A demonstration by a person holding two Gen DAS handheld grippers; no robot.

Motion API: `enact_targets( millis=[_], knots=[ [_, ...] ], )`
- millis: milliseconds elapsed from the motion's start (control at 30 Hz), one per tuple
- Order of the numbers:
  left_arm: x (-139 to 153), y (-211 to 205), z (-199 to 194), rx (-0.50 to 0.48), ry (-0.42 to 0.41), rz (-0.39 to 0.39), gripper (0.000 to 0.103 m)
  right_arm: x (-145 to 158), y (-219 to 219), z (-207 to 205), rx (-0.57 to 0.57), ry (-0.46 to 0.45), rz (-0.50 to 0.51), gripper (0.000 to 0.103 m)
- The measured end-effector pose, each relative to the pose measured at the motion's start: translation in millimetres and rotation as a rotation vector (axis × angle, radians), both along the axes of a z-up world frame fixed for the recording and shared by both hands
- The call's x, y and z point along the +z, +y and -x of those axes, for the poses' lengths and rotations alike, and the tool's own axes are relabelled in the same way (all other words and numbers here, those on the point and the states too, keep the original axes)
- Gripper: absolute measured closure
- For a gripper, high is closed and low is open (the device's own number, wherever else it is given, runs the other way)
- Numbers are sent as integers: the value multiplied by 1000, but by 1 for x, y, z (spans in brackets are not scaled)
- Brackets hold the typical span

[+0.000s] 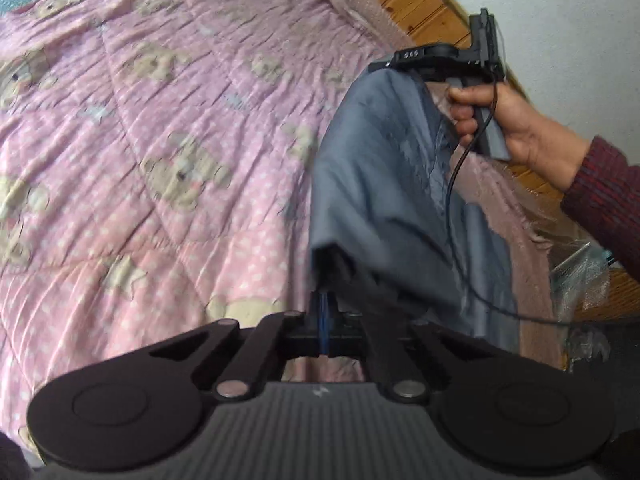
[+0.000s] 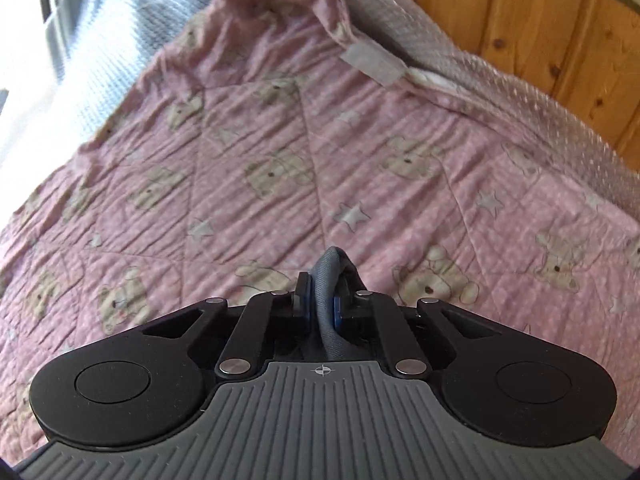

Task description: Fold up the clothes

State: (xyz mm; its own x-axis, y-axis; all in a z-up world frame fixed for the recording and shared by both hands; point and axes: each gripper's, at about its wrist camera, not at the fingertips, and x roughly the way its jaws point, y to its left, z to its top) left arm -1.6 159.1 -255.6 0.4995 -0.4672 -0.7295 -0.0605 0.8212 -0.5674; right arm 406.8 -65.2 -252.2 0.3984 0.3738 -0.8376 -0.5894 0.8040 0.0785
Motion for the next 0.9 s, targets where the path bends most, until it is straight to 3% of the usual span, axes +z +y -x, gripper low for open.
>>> enact_targets(
  millis=[100, 167, 200, 267, 367, 433, 533, 600, 667, 733, 800, 833, 900],
  knots=[
    [4, 2, 5, 22, 14, -40, 102, -10, -6, -3, -59, 36, -66, 89],
    [6, 3, 9, 37, 23, -67, 96, 15, -25, 2, -131, -13, -134, 55],
    [15, 5, 8, 46, 1, -86, 90, 32, -38, 8, -166, -63, -165, 51],
    [37, 7, 0, 57, -78, -112, 82, 71, -66, 30, -208, -183, -217, 50],
    [54, -5, -32, 5, -169, -107, 76, 91, -88, 71, -156, -195, -244, 50],
    [50, -23, -60, -69, -186, -105, 74, 73, -84, 95, -89, -151, -204, 53],
    [17, -58, -87, -197, -129, -189, 74, 10, -80, 105, -107, -46, -97, 58],
    [-14, -67, -87, -247, -43, -291, 86, -28, -88, 107, -145, 15, -64, 61],
    [-16, -65, -79, -268, -38, -320, 91, -26, -98, 117, -151, -9, -83, 61],
    [0, -63, -73, -275, -52, -296, 88, -3, -113, 136, -174, -46, -128, 61],
    [20, -65, -70, -287, -111, -245, 72, 24, -135, 165, -196, -103, -175, 54],
    [27, -69, -71, -300, -134, -225, 70, 33, -145, 182, -214, -122, -185, 54],
    [31, -87, -83, -346, -159, -203, 67, 33, -161, 210, -278, -121, -184, 54]
  ],
)
